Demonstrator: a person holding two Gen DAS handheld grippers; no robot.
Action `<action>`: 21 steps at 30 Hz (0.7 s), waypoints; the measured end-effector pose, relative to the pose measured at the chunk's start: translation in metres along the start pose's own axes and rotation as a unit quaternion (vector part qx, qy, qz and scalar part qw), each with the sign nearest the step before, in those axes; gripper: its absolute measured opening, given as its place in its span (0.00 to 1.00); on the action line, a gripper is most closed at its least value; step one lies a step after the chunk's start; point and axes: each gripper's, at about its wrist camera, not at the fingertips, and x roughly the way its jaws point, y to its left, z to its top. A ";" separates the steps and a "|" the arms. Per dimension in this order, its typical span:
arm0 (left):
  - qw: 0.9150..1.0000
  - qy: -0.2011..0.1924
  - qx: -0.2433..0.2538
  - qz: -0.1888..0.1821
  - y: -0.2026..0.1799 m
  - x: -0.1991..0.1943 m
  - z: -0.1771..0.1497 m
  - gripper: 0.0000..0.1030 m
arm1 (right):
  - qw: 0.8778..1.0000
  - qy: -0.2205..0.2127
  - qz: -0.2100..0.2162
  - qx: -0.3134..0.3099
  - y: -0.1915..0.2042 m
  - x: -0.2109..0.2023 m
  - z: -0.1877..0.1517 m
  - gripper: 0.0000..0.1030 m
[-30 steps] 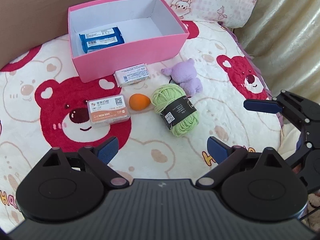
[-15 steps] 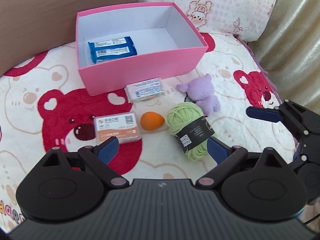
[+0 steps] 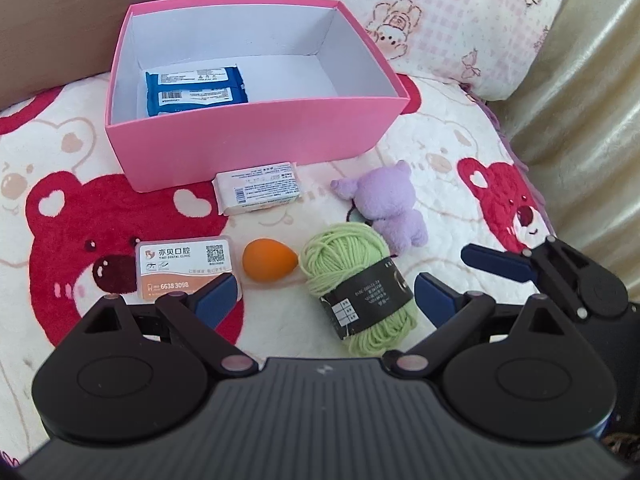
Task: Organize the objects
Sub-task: 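Close the right gripper on the green yarn ball's black label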
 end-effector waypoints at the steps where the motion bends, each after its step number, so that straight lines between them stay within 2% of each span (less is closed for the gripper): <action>1: 1.000 -0.002 0.006 0.007 -0.001 0.003 -0.001 0.93 | 1.000 -0.003 0.001 0.000 -0.001 0.001 -0.003 0.91; 6: 1.000 -0.013 0.020 0.012 -0.005 0.017 -0.006 0.93 | 1.000 0.000 -0.006 -0.019 0.001 0.008 -0.022 0.91; 9: 1.000 -0.006 0.015 -0.001 -0.005 0.027 -0.009 0.93 | 1.000 0.001 -0.010 -0.029 0.001 0.011 -0.028 0.91; 15: 0.999 0.024 -0.032 -0.036 0.004 0.051 -0.019 0.93 | 1.000 0.011 0.010 0.005 -0.010 0.023 -0.038 0.91; 21: 0.993 0.053 -0.082 -0.066 0.013 0.073 -0.027 0.93 | 0.998 0.035 0.031 0.045 -0.022 0.042 -0.049 0.91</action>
